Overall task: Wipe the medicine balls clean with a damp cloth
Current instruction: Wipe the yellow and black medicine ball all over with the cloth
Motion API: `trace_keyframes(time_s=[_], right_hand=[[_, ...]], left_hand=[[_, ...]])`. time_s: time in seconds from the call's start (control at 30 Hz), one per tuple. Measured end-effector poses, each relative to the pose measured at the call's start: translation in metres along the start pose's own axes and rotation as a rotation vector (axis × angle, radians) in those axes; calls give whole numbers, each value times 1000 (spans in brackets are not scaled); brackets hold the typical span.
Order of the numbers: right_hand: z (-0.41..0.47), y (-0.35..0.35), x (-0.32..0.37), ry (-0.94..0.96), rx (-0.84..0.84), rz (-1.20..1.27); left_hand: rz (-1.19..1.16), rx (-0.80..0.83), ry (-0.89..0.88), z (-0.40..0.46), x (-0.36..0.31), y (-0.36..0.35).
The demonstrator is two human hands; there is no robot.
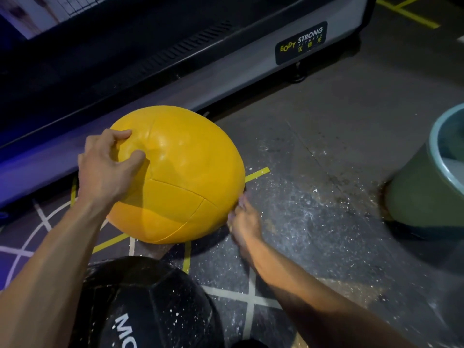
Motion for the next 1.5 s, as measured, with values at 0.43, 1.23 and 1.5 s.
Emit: trace_keyframes(time_s=[0.43, 1.23, 1.5], right_hand=[[25, 12, -15, 17, -63, -160], [-106, -3, 89, 1342, 280, -596], [-75, -4, 152, 881, 116, -427]], left_hand=[[-76, 14, 11, -37, 24, 21], [-93, 147, -423, -73, -25, 16], [-55, 137, -523, -95, -50, 9]])
Point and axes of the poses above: each hand's wrist, its own z-axis towards the middle knuckle, its own y-axis out of the back of the hand, x = y × z, the point moved 7 cm from there along z, towards the middle knuckle, and after that the axes turned 9 degrees about -x, right-handed, at the moved point
